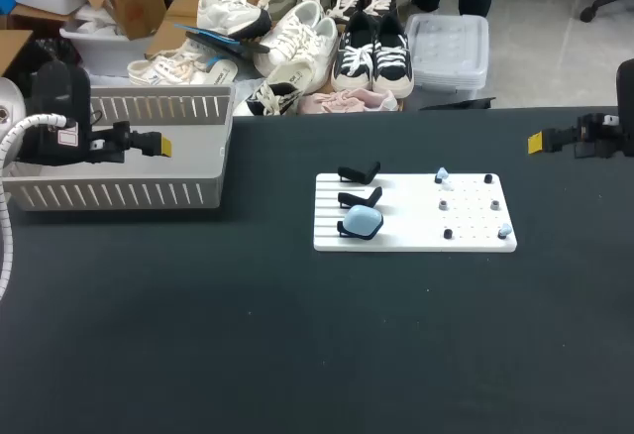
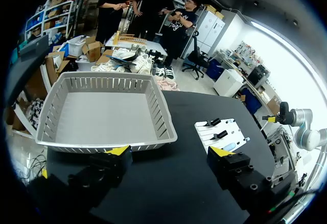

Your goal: Pick up each earbud case from the left stands, insert the matching earbuds, close the lid, and place the case in the box.

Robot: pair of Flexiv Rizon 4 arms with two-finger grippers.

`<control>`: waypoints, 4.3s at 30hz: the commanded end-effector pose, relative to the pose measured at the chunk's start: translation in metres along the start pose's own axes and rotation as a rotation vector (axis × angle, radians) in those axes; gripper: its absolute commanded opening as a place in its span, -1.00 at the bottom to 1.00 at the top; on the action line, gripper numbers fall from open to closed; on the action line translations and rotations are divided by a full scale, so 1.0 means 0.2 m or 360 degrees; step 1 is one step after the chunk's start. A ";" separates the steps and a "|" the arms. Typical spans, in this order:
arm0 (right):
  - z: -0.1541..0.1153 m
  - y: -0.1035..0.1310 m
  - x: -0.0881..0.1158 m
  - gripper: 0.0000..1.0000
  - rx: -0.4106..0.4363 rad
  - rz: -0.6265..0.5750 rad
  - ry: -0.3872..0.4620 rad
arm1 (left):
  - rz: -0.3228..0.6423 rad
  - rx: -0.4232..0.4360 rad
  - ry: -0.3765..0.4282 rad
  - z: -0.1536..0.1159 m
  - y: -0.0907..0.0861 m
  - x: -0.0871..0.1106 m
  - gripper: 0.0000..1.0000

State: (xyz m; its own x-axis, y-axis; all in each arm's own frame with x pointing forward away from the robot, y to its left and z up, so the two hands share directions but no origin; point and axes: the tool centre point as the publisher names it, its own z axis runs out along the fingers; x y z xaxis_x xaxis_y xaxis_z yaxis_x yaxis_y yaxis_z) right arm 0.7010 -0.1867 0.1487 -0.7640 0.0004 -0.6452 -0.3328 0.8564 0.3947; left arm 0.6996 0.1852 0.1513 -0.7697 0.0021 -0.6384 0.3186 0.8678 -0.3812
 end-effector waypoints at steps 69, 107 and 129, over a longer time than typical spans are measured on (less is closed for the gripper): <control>0.00 0.00 0.00 1.00 -0.0004 0.0000 0.0004 | 0.1684 0.1114 -0.0179 0.66 -0.73 0.14 1.00; 0.00 0.00 0.00 1.00 -0.0004 0.0000 0.0004 | 0.1617 0.1080 0.0008 1.02 -0.90 0.42 1.00; 0.00 0.00 0.00 1.00 -0.0004 0.0000 0.0004 | 0.1640 0.1088 0.0030 1.08 -0.92 0.46 0.84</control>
State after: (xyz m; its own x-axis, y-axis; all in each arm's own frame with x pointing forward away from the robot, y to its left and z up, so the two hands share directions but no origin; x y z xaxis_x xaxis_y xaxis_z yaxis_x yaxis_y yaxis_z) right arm 0.7010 -0.1867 0.1487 -0.7640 0.0004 -0.6452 -0.3328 0.8564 0.3946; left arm 0.6874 -0.0786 0.0197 0.0047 0.5411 -0.8409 0.9996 0.0197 0.0182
